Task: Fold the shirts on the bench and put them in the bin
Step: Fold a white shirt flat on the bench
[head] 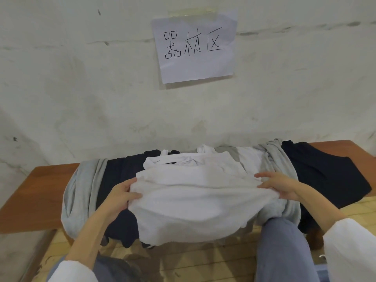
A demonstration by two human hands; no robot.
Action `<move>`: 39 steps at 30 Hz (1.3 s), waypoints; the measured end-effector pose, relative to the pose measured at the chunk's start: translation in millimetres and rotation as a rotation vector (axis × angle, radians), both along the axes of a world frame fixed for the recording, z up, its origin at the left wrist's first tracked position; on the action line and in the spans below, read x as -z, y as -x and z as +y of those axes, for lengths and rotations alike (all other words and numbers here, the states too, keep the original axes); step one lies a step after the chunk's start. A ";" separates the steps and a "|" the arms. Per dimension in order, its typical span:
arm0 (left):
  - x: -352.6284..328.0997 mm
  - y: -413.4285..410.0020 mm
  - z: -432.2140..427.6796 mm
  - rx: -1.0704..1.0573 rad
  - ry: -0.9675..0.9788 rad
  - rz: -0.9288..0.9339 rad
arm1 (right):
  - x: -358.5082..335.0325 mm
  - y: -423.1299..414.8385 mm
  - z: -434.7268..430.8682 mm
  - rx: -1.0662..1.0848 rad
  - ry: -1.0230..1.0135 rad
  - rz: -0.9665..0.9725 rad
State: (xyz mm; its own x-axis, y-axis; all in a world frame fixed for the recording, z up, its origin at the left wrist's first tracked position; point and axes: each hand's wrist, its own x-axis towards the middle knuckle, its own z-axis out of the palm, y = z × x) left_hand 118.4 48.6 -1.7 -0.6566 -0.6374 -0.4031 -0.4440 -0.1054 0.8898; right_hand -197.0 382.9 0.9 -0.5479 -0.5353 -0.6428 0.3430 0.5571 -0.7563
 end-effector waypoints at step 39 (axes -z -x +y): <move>-118.9 212.7 -111.5 0.117 -0.083 0.241 | -105.0 129.2 -172.7 0.797 0.766 -0.071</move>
